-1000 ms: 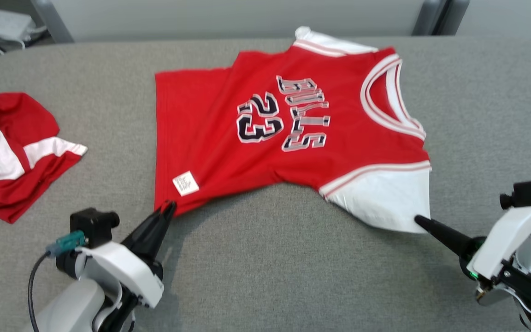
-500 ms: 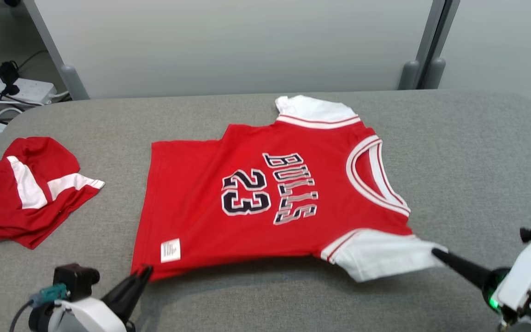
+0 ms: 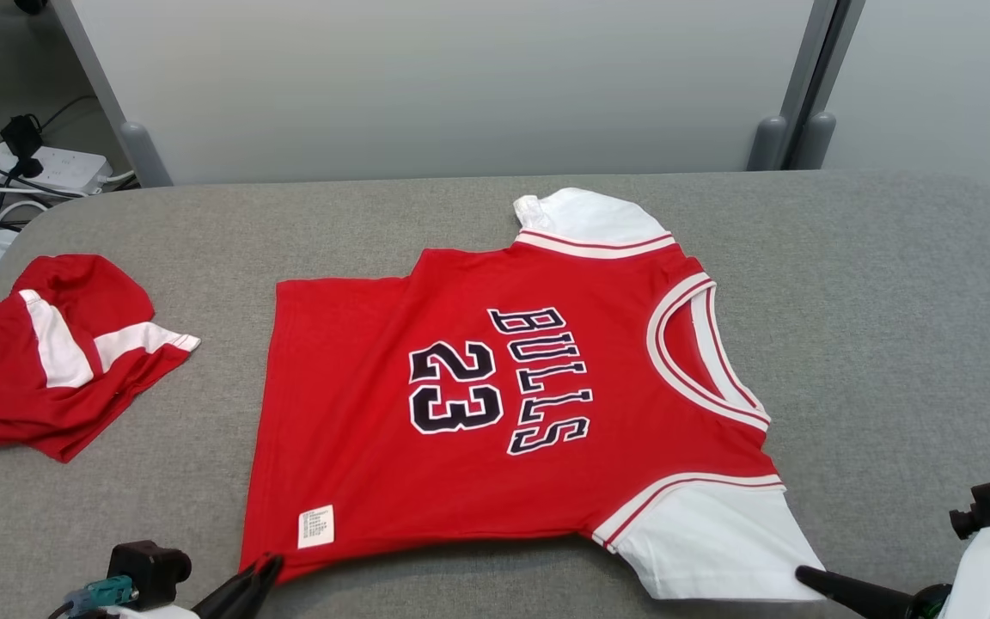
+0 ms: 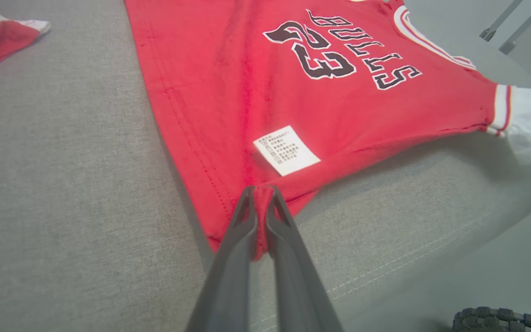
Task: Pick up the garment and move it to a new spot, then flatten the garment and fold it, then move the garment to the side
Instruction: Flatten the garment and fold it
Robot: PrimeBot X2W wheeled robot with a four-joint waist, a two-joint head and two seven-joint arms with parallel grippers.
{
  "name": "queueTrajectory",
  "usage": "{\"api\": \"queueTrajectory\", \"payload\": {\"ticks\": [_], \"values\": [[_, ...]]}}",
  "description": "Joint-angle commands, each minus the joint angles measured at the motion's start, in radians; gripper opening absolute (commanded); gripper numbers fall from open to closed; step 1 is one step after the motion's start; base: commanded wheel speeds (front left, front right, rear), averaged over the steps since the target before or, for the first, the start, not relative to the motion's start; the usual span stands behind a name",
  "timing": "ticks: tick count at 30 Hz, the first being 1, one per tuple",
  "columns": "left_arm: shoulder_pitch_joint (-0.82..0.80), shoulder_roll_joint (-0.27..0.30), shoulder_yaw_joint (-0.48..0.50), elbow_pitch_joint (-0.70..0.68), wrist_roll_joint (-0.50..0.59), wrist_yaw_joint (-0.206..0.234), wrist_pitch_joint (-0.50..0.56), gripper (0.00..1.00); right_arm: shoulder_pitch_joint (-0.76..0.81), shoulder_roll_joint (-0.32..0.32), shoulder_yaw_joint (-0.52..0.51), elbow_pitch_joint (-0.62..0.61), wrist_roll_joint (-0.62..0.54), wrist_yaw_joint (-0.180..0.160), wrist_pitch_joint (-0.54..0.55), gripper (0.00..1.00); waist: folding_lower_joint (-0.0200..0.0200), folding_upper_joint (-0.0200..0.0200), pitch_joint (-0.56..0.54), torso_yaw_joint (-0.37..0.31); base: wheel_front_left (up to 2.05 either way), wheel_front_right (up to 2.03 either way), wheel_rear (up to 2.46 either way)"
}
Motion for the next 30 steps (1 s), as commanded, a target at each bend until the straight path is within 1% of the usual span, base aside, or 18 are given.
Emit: {"api": "queueTrajectory", "payload": {"ticks": [1,5,10,13,17,20,23,25,27,30], "values": [[-0.02,0.053,0.028,-0.008,-0.007,-0.004,-0.009,0.0,-0.006,-0.023,-0.006,-0.039,0.001,0.005,0.023,0.0,0.0,-0.0001,-0.001,0.001,0.0,0.0,0.0],[-0.019,0.077,-0.023,0.007,-0.028,-0.004,0.01,0.0,0.024,-0.012,-0.025,-0.063,-0.03,0.005,0.088,0.0,0.0,-0.0001,-0.004,0.002,0.0,0.0,0.0],[-0.036,0.085,-0.046,0.006,-0.044,-0.004,0.01,0.0,0.047,0.034,-0.078,-0.101,-0.065,0.005,0.128,0.0,0.0,-0.0001,0.001,0.007,0.0,0.0,0.0],[-0.041,0.093,-0.072,-0.041,-0.062,-0.004,0.029,0.0,0.05,0.071,-0.103,-0.139,-0.067,0.005,0.165,0.0,0.0,-0.0001,0.007,0.006,0.0,0.0,0.0],[-0.072,0.142,-0.1,-0.168,-0.097,-0.004,0.091,0.0,0.029,0.113,-0.149,-0.235,-0.069,0.005,0.199,0.0,0.0,-0.0001,0.027,0.009,0.0,0.0,0.0],[-0.129,0.189,-0.099,-0.273,-0.124,-0.004,0.151,0.0,-0.014,0.148,-0.18,-0.316,-0.082,0.005,0.21,0.0,0.0,-0.0001,0.053,0.014,0.0,0.0,0.0],[-0.206,0.213,-0.078,-0.363,-0.175,-0.004,0.225,0.0,-0.093,0.171,-0.184,-0.366,-0.15,0.005,0.206,0.0,0.0,-0.0001,0.099,0.017,0.0,0.0,0.0],[-0.262,0.211,-0.065,-0.395,-0.201,-0.004,0.273,0.0,-0.162,0.195,-0.165,-0.37,-0.204,0.005,0.197,0.0,0.0,-0.0001,0.14,0.017,0.0,0.0,0.0],[-0.315,0.196,-0.059,-0.399,-0.23,-0.004,0.33,0.0,-0.239,0.215,-0.128,-0.36,-0.263,0.005,0.187,0.0,0.0,-0.0001,0.19,0.016,0.0,0.0,0.0],[-0.38,0.182,-0.056,-0.38,-0.231,-0.004,0.384,0.0,-0.319,0.232,-0.085,-0.333,-0.307,0.005,0.181,0.0,0.0,-0.0001,0.245,0.015,0.0,0.0,0.0]]}}
